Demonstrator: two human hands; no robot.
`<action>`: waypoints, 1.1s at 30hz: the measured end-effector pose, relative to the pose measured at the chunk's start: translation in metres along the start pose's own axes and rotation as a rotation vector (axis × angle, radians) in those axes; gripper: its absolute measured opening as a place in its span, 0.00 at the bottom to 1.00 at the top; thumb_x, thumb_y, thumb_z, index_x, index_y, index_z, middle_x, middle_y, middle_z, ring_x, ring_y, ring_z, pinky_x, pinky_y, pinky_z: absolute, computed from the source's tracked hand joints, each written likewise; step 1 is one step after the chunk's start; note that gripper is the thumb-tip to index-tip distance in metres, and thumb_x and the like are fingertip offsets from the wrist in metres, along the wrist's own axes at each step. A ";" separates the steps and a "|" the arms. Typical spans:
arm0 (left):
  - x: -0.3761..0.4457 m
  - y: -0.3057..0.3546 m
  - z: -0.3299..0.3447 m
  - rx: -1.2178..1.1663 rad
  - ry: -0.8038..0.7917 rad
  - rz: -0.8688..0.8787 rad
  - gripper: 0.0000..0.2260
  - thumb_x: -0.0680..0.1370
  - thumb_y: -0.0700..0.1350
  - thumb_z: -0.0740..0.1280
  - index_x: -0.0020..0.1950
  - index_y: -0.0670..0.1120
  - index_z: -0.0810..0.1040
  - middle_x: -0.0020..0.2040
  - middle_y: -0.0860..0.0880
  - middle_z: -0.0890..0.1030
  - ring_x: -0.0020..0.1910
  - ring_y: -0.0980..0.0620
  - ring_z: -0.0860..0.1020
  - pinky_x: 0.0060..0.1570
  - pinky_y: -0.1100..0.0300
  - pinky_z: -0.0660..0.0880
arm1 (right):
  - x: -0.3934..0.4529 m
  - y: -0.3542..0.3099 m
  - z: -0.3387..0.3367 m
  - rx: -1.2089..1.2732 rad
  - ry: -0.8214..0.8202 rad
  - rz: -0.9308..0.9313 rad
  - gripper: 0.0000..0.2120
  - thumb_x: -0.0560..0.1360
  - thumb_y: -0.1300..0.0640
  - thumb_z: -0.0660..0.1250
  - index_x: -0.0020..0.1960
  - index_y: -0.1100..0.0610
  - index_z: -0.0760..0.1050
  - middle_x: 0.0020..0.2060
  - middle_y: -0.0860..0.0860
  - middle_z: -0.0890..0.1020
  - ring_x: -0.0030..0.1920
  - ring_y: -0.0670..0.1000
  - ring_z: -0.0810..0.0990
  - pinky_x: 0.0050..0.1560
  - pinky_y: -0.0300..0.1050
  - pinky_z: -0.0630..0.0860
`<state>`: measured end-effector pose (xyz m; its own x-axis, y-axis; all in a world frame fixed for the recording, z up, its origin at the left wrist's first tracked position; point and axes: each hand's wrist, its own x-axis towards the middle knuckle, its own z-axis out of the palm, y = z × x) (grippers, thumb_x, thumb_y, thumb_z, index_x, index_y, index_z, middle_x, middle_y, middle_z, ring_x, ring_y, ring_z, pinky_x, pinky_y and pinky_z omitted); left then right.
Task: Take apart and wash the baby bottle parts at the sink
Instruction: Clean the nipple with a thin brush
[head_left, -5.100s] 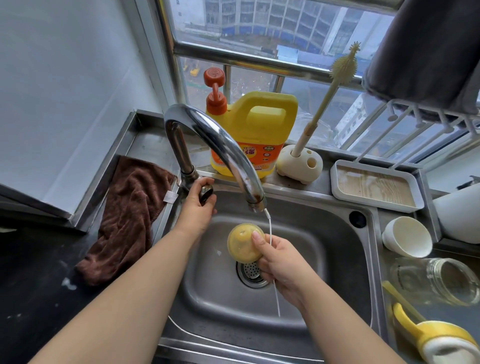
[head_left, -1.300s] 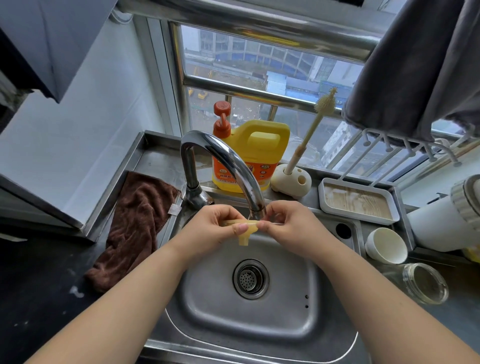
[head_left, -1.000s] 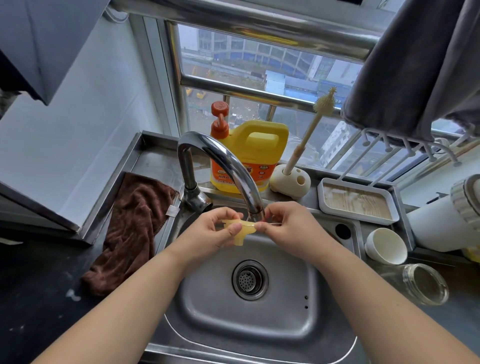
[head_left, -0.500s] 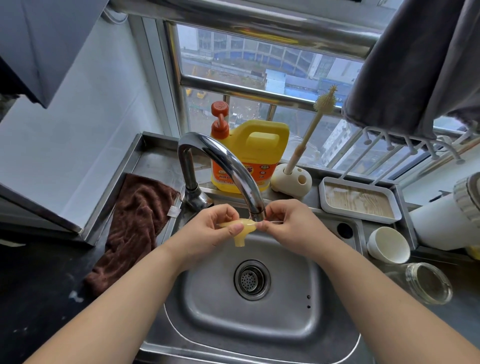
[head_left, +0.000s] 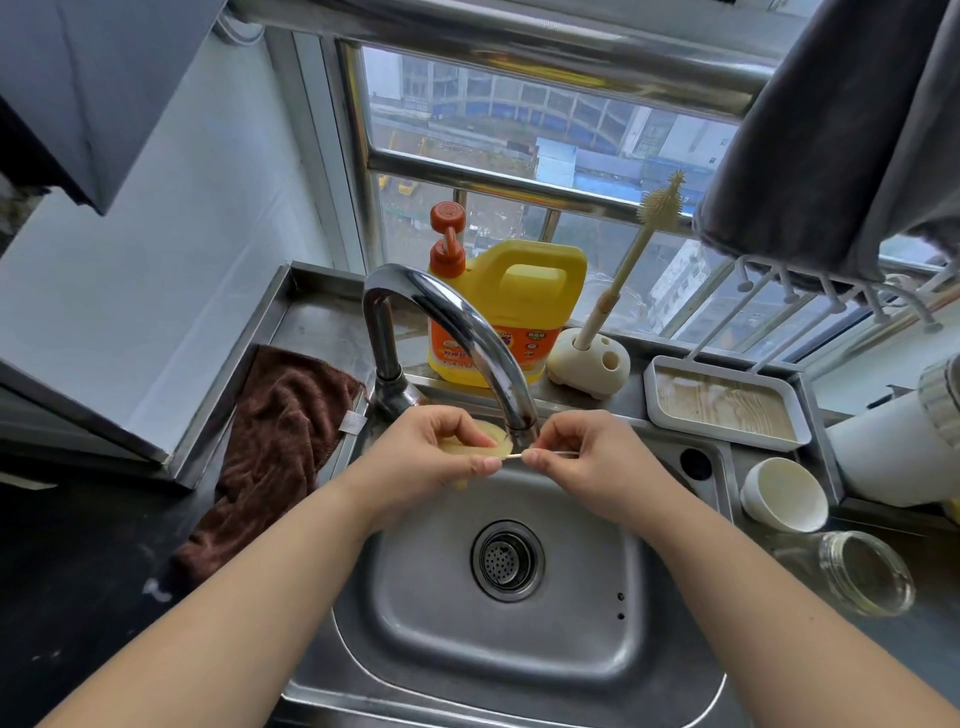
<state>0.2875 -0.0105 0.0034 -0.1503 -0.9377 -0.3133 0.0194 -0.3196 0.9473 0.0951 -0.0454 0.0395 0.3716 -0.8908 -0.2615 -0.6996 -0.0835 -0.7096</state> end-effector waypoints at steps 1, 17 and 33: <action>-0.001 0.000 0.000 -0.021 0.004 -0.005 0.11 0.65 0.40 0.78 0.41 0.39 0.79 0.39 0.45 0.81 0.37 0.50 0.78 0.37 0.59 0.76 | 0.000 0.002 -0.002 0.007 0.007 0.006 0.10 0.72 0.53 0.72 0.33 0.48 0.76 0.25 0.42 0.74 0.28 0.38 0.71 0.34 0.35 0.66; -0.002 -0.002 0.009 -0.197 -0.006 0.007 0.11 0.66 0.40 0.74 0.34 0.43 0.71 0.34 0.49 0.74 0.30 0.56 0.74 0.34 0.59 0.77 | 0.006 -0.004 0.003 0.129 -0.044 -0.075 0.07 0.73 0.57 0.71 0.36 0.54 0.77 0.27 0.47 0.77 0.30 0.41 0.71 0.35 0.36 0.68; -0.001 -0.006 0.004 0.107 -0.048 0.081 0.06 0.73 0.46 0.70 0.42 0.44 0.77 0.35 0.51 0.77 0.36 0.57 0.74 0.38 0.69 0.71 | -0.003 0.008 -0.010 0.076 -0.021 0.054 0.07 0.73 0.56 0.71 0.36 0.53 0.78 0.24 0.44 0.71 0.23 0.40 0.67 0.28 0.30 0.63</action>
<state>0.2836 -0.0067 -0.0012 -0.1995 -0.9513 -0.2349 -0.0717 -0.2249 0.9718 0.0823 -0.0479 0.0411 0.3482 -0.8832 -0.3141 -0.6707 -0.0006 -0.7417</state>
